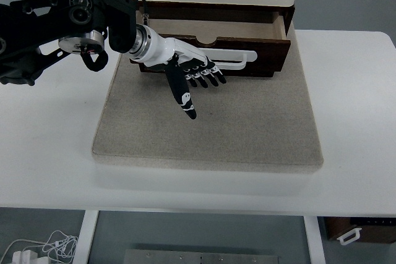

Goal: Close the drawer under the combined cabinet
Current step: 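Place the left hand's fingers against the drawer's white handle, then push the brown drawer into the cabinet with the left hand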

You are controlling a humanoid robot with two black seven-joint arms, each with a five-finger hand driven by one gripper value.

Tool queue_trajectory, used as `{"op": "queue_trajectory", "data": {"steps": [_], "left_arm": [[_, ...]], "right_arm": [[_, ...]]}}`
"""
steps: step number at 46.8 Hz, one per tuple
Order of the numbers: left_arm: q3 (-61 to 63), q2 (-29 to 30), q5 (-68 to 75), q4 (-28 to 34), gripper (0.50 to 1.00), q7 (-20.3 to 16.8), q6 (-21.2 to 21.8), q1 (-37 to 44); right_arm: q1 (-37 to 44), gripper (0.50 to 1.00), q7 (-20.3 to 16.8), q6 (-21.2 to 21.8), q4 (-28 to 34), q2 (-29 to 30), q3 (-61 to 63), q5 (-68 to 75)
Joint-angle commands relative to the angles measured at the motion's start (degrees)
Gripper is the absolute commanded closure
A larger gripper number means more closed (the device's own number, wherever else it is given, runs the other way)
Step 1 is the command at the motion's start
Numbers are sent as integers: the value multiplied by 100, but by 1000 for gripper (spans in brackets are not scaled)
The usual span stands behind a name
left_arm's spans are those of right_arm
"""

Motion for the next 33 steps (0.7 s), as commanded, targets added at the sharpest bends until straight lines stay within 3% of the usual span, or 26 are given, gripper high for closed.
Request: {"op": "queue_trajectory", "data": {"steps": [1, 33], "left_arm": [[0, -58, -1, 61, 500, 0, 0, -3], [-9, -401, 149, 650, 500, -35, 88, 14]], "right_arm": [[0, 548, 0, 0, 0, 0, 0, 0], [0, 548, 0, 0, 0, 0, 0, 0]]}}
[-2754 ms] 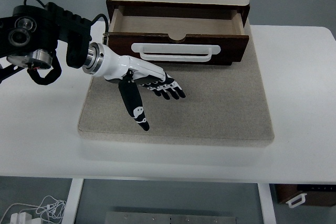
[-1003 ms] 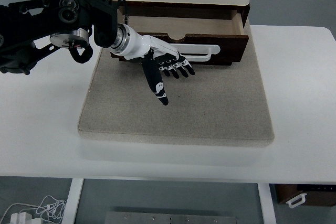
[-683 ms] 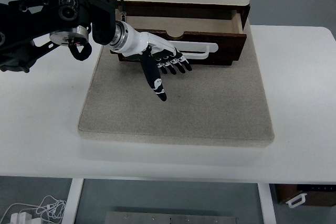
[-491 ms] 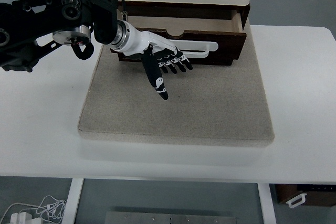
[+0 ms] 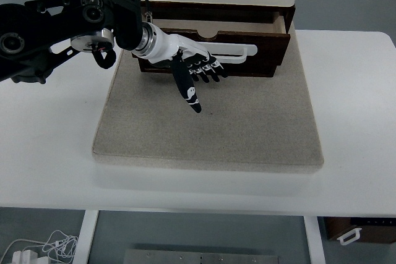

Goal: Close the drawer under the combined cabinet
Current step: 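Push the brown drawer into the cabinet with the left hand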

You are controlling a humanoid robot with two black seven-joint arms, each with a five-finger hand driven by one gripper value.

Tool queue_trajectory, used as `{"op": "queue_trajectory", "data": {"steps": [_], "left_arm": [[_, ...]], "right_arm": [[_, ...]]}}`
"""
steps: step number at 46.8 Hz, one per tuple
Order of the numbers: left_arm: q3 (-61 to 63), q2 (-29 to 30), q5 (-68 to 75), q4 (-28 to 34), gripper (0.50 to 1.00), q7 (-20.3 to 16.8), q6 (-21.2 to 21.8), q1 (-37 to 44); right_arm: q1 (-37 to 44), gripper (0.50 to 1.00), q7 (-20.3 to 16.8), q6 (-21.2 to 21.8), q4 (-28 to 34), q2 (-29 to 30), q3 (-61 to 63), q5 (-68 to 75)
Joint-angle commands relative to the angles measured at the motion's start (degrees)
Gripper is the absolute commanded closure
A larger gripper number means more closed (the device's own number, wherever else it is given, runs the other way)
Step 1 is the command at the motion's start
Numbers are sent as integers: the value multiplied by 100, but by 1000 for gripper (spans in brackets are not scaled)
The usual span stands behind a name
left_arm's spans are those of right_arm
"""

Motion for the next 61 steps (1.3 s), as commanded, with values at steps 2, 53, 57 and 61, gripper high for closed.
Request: {"op": "queue_trajectory", "data": {"steps": [2, 53, 57, 61], "left_arm": [[-9, -28, 21, 81, 500, -14, -1, 1], [-44, -389, 152, 925, 500, -145, 271, -25], [-53, -406, 152, 978, 500, -145, 411, -25], [-53, -406, 161, 978, 500, -154, 473, -25]], "right_arm": [[0, 548, 0, 0, 0, 0, -2, 0], [0, 548, 0, 0, 0, 0, -2, 0], [0, 548, 0, 0, 0, 0, -2, 0], [0, 548, 0, 0, 0, 0, -2, 0]]}}
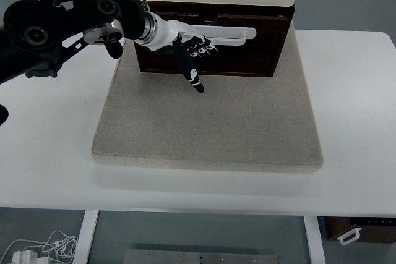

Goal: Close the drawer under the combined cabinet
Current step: 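Push the brown drawer into the cabinet with the left hand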

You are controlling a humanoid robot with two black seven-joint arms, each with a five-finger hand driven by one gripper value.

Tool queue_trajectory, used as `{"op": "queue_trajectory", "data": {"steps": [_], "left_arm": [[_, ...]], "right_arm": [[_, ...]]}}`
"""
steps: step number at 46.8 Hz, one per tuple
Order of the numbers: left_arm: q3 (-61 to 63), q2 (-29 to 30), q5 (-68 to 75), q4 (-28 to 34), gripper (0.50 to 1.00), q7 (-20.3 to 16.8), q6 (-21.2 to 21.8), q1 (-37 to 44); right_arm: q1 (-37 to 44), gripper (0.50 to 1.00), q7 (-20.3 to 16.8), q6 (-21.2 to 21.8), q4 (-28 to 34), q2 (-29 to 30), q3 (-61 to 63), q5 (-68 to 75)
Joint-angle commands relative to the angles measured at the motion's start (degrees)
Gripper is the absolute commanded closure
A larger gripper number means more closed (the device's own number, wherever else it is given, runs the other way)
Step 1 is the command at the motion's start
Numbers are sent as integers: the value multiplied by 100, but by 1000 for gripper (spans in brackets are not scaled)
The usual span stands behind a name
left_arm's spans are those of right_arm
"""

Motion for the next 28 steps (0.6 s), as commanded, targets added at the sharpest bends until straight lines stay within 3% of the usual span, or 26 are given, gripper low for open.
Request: {"op": "queue_trajectory", "data": {"steps": [1, 28], "left_arm": [[-1, -1, 8, 1, 500, 4, 52, 0], [-27, -18, 70, 185, 500, -40, 325, 0]], "right_arm": [[0, 548, 0, 0, 0, 0, 0, 0], [0, 548, 0, 0, 0, 0, 0, 0]]}}
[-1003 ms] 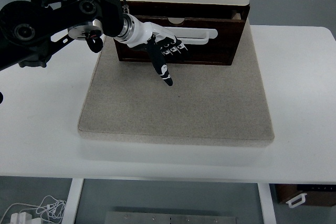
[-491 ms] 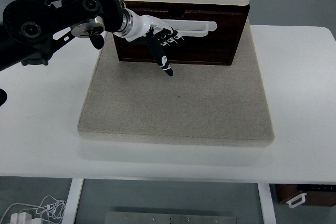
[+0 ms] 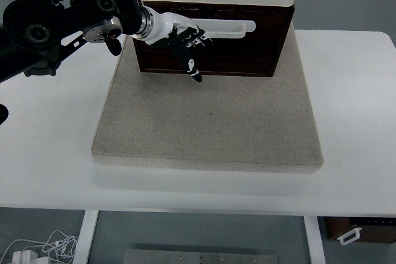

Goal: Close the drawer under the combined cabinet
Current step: 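Push the brown drawer into the cabinet with the left hand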

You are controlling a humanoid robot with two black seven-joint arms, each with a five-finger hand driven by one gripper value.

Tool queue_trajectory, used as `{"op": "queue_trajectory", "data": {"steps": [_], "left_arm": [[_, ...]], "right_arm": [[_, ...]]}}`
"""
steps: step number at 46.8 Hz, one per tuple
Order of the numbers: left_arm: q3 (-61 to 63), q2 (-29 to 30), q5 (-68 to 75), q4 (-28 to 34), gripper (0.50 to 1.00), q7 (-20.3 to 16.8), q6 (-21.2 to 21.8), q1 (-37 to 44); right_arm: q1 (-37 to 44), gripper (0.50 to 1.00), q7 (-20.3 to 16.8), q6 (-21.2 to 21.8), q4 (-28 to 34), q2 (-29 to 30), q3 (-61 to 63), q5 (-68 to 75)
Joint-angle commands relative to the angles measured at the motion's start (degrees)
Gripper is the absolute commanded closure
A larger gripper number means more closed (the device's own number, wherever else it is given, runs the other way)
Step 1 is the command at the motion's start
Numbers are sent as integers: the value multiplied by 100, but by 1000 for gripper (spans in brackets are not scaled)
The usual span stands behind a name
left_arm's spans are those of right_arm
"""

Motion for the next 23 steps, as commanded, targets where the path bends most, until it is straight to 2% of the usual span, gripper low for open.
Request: {"op": "queue_trajectory", "data": {"steps": [1, 13, 23], "left_arm": [[-20, -1, 12, 9, 500, -2, 2, 0], [-38, -1, -32, -17, 500, -2, -120, 0], [-345, 35, -102, -87, 500, -20, -630, 35]], "right_arm": [[0, 548, 0, 0, 0, 0, 0, 0], [0, 548, 0, 0, 0, 0, 0, 0], [0, 548, 0, 0, 0, 0, 0, 0]]}}
